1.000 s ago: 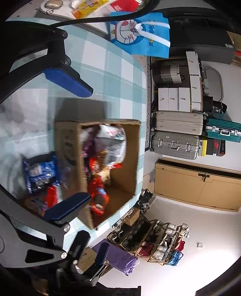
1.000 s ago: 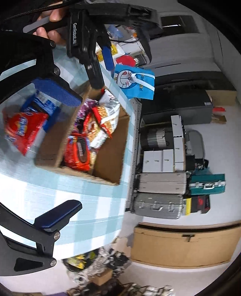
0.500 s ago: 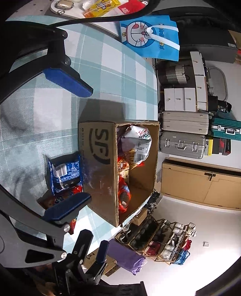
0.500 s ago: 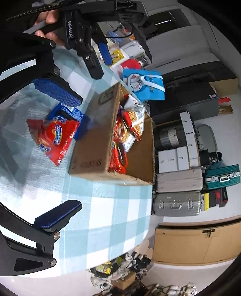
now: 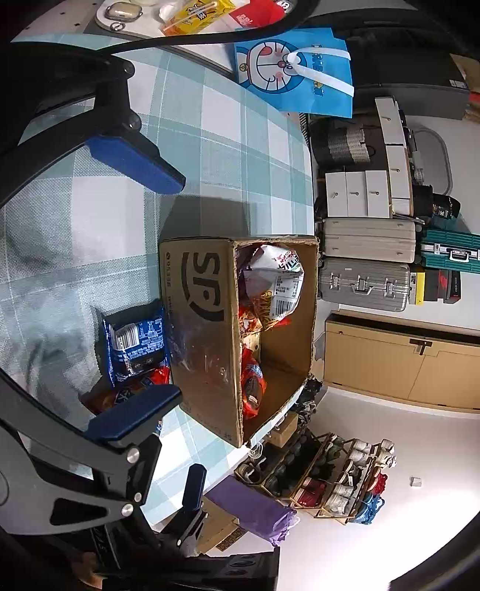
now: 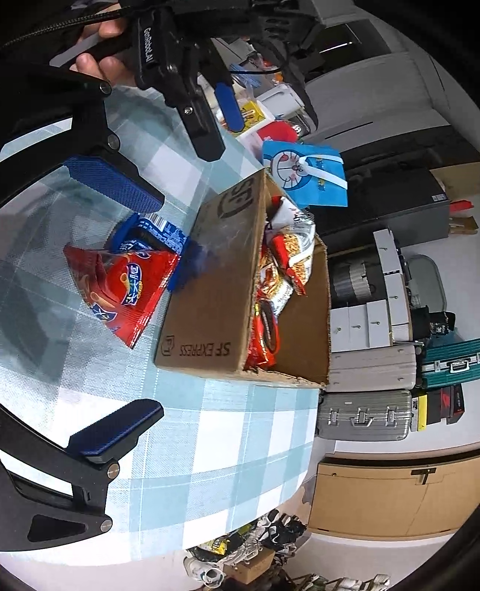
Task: Organize snacks
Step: 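Withdraw both tools and move toward the red and blue packets, then grasp the red wafer packet with right tool while left tool grasps blue biscuit pack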
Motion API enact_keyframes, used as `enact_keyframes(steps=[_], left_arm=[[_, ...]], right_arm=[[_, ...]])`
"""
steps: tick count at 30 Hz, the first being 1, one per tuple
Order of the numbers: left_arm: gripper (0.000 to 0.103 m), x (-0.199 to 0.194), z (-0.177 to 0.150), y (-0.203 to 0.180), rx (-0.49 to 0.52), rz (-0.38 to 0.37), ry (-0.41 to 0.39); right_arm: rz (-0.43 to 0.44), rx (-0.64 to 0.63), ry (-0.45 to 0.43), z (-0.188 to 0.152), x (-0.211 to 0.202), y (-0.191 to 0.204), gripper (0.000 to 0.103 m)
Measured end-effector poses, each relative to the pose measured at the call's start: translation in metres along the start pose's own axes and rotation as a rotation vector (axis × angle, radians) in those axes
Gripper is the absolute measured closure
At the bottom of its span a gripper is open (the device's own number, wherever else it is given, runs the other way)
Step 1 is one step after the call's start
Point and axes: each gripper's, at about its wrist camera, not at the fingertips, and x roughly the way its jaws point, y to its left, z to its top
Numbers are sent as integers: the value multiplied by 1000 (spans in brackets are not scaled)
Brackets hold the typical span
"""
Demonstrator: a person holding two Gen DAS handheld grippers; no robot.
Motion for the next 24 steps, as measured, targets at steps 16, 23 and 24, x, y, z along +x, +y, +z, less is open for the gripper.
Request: enact_keyframes(steps=[16, 23, 24], left_arm=[[1, 10, -3, 1, 16, -4, 39], [1, 26, -9, -3, 35, 18, 92], [1, 28, -10, -3, 36, 19, 99]], right_arm=[[15, -23, 80, -10, 20, 4, 0], [20, -34, 129, -15, 32, 4, 0], [20, -37, 135, -16, 33, 4, 0]])
